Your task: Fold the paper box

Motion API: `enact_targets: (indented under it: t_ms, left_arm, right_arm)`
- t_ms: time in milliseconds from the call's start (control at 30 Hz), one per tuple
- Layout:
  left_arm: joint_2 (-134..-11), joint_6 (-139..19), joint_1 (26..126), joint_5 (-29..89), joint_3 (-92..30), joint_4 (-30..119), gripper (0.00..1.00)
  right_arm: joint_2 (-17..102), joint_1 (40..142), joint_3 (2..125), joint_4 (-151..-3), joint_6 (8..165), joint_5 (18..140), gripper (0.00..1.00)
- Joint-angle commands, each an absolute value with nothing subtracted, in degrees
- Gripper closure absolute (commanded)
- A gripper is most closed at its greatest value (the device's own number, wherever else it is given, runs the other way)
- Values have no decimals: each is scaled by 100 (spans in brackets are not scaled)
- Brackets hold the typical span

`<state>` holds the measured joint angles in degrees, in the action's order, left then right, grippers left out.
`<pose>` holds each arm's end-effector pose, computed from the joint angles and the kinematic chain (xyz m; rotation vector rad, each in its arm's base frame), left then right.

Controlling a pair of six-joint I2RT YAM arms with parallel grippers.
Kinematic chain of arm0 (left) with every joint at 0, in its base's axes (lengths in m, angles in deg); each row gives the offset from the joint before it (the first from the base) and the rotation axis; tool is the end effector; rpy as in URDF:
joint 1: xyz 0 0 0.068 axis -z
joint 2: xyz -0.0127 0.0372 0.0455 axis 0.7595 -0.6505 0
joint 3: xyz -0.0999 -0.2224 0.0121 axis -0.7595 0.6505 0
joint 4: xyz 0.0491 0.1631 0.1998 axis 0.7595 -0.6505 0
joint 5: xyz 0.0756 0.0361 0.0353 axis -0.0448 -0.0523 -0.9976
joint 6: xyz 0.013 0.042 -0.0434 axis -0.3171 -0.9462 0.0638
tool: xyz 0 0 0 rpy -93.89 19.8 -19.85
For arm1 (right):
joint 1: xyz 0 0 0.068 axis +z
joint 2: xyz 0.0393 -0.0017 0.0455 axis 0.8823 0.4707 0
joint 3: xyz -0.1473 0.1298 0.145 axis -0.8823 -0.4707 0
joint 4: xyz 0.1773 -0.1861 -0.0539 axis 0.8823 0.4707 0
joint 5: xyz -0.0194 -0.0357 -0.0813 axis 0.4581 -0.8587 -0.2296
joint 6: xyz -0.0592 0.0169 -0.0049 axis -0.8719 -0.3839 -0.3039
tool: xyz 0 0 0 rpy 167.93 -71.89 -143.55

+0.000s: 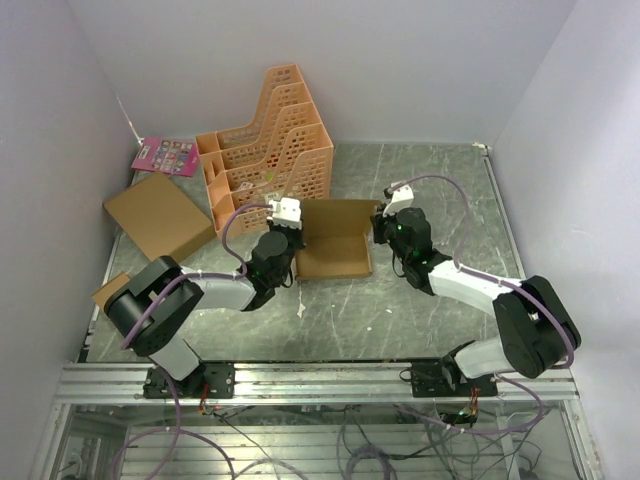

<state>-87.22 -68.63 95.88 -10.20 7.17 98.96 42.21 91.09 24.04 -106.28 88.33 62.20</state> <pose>0.2394 -0.2160 0.1783 0.1490 1.5596 -0.2418 0.2793 0.1469 0.1845 -0.2157 1.8298 0.3062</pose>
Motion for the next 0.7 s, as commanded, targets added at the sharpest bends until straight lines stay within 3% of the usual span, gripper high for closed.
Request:
enact_targets:
  t_ms: [0,667]
  left_arm:
    - [-8800,-6553,9688,-783,895,10788,93]
    - [-8838,-6075,10064,-1244,1347,10850,93]
  right_arm:
    - [4233,9274,2206,-10985,9062,6436,100]
    - [3858,9715,1948,-9800,9321,6427,100]
